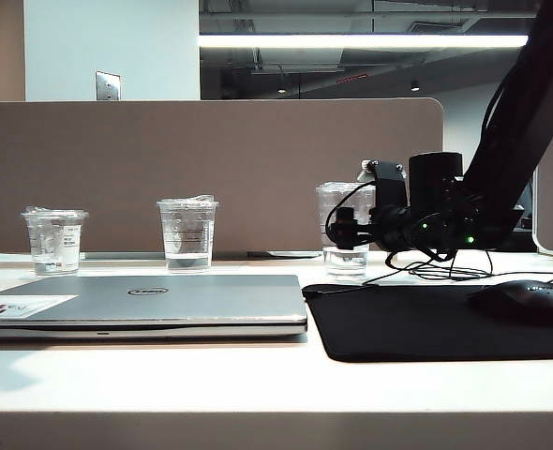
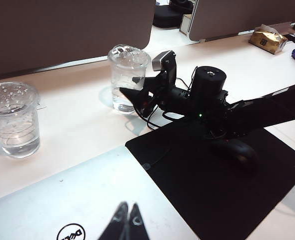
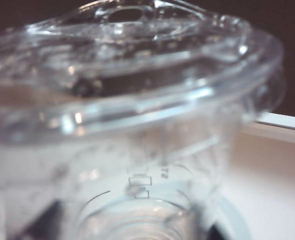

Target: Pick up the coffee cup on the right and place it on the right side of the laptop.

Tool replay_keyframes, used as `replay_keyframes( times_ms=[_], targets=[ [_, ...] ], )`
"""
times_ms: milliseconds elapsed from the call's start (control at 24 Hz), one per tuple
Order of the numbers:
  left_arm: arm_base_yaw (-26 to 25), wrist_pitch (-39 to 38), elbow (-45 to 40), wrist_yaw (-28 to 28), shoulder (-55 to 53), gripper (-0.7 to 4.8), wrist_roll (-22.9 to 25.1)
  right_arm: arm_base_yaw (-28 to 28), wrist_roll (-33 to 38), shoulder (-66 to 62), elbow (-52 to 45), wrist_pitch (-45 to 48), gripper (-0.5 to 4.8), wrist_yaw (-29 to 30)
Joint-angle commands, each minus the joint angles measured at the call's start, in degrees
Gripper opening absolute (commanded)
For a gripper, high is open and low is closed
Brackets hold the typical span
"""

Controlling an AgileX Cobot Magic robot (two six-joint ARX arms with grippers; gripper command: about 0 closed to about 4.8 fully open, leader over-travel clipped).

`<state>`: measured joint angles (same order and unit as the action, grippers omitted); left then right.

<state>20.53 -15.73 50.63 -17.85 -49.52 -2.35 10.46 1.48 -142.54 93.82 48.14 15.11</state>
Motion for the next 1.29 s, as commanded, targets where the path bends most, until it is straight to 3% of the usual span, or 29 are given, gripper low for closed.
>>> replay_keyframes(
  times_ms=[42,625,1126,1292],
  targets=[
    [0.0,0.3,0.3,-0.4,0.1,-0.05,0.2,0.1,-0.2,0.2,0.3,1.4,2.39,0.0],
    [-0.1,0.4,0.3,-0.4,0.1,-0.05,0.2,0.1,1.8,2.8,0.3,-0.6,2.38,0.4],
    [-0.1,0.3,0.3,-0.4,0.1,-0.05,0.2,0.1,-1.7,17.3,-0.6,-14.6,2.38,4.8],
    [-0.1,0.3,0.3,-0.4,0.1,-0.05,0.2,0.1,-2.2,21.6,-3.1,-15.4,2.38,4.5]
  ],
)
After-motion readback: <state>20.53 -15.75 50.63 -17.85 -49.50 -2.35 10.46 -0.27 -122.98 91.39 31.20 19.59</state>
